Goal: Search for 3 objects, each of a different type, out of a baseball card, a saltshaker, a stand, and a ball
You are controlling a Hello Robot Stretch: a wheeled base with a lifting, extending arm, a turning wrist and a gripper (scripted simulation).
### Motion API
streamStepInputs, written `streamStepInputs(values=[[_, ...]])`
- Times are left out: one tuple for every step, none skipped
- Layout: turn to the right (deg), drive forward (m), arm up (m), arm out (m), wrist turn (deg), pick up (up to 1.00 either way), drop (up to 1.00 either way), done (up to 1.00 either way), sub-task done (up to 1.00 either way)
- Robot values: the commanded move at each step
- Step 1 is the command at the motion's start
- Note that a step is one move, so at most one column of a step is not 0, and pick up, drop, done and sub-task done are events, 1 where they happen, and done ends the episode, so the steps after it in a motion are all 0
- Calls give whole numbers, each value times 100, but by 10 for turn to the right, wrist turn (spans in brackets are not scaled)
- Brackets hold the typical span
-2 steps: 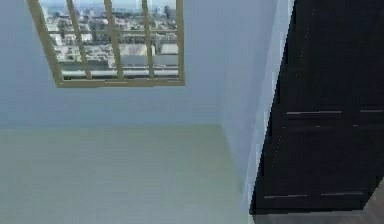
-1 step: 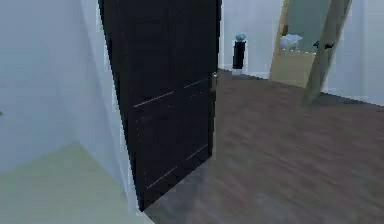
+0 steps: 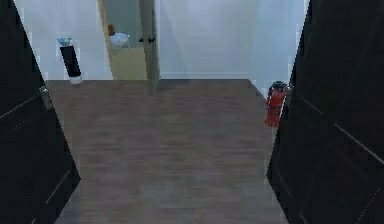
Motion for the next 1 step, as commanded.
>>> streamStepInputs(values=[[210, 0, 0, 0, 0, 0, 0, 0, 0]])
